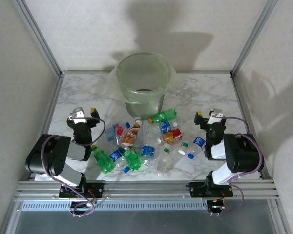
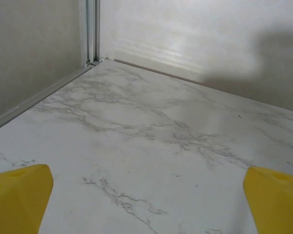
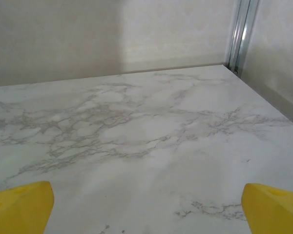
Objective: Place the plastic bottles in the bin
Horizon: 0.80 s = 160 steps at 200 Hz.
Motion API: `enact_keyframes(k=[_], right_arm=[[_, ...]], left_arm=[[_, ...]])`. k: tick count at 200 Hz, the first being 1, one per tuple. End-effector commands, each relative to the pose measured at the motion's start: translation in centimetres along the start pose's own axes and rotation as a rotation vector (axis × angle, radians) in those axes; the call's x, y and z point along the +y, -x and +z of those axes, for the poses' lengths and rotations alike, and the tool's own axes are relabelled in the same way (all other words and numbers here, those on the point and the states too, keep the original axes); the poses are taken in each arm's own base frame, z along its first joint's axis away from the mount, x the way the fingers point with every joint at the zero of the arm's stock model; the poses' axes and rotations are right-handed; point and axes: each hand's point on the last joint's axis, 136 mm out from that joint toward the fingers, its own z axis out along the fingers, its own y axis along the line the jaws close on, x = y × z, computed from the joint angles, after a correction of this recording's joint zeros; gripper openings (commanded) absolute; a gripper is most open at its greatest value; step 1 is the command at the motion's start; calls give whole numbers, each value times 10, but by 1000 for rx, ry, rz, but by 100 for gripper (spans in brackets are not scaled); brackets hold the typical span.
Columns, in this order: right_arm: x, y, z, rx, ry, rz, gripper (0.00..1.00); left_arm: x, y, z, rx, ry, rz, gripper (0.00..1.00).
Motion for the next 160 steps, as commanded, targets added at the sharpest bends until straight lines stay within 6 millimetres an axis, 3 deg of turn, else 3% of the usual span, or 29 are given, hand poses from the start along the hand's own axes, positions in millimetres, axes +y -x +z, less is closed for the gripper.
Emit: enact_keyframes(k=[1, 160], right_arm=[[1, 13, 2, -43, 9, -4, 99], [1, 13, 2, -41, 9, -3, 99]], left_arm=[[-6, 5, 1, -19, -27, 7, 99], [-6, 5, 2, -14, -31, 2, 99]])
